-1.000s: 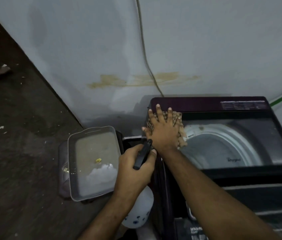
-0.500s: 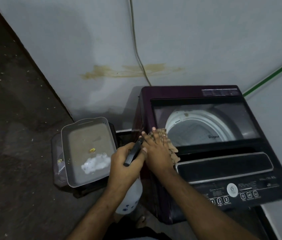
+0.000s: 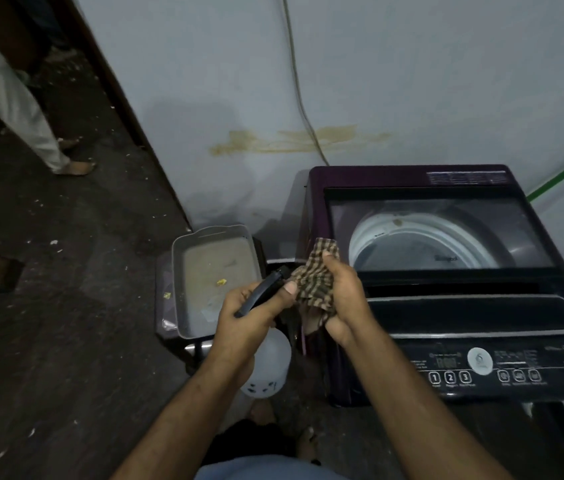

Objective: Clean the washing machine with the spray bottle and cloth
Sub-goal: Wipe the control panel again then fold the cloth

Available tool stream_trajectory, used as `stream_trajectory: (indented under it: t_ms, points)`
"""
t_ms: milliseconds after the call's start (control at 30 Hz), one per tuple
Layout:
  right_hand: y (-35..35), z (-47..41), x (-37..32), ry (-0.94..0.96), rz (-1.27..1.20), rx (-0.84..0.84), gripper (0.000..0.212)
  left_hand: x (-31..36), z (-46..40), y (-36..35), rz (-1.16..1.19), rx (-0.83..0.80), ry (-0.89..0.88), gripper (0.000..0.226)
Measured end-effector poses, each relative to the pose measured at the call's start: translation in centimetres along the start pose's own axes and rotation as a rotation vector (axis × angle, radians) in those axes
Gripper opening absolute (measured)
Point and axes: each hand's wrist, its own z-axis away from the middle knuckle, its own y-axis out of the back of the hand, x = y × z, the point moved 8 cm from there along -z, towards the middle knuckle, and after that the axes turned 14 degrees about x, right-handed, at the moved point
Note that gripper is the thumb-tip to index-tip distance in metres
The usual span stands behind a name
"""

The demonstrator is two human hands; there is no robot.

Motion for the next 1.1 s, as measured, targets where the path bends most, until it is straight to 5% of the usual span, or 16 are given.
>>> stream_trajectory:
  t_ms: [67, 233, 333, 500, 833, 1100]
  points:
    - [-0.4, 0.6, 1.6, -0.108, 0.011, -0.016, 0.044, -0.1, 1.3, 1.6, -0.013, 0.040, -0.013, 0.049]
    - [-1.7, 1.9, 5.4, -0.136, 0.182, -0.056, 0.035, -1.8, 2.6, 6.3, -0.094, 0.130, 0.050, 0.019]
    - [-3.5, 3.1, 6.4, -0.025, 0.285, -0.110, 0.029, -2.5, 1.4, 9.0, -0.114, 0.188, 0.100, 0.011]
    - [-7.8, 5.7, 6.6, 0.328, 0.578, -0.329, 0.035, -3.2, -2.5, 12.1, -0.071, 0.078, 0.216, 0.061]
    - [-16.2, 7.3, 11.0, 0.693, 0.855, -0.423, 0.059, 0.1, -10.6, 17.5, -0.253, -0.148, 0.180, 0.019]
    - [-19.3, 4.6, 10.4, 1.113, 1.544, -0.275, 0.075, 2.1, -14.7, 20.0, -0.524, -0.155, -0.057, 0.017]
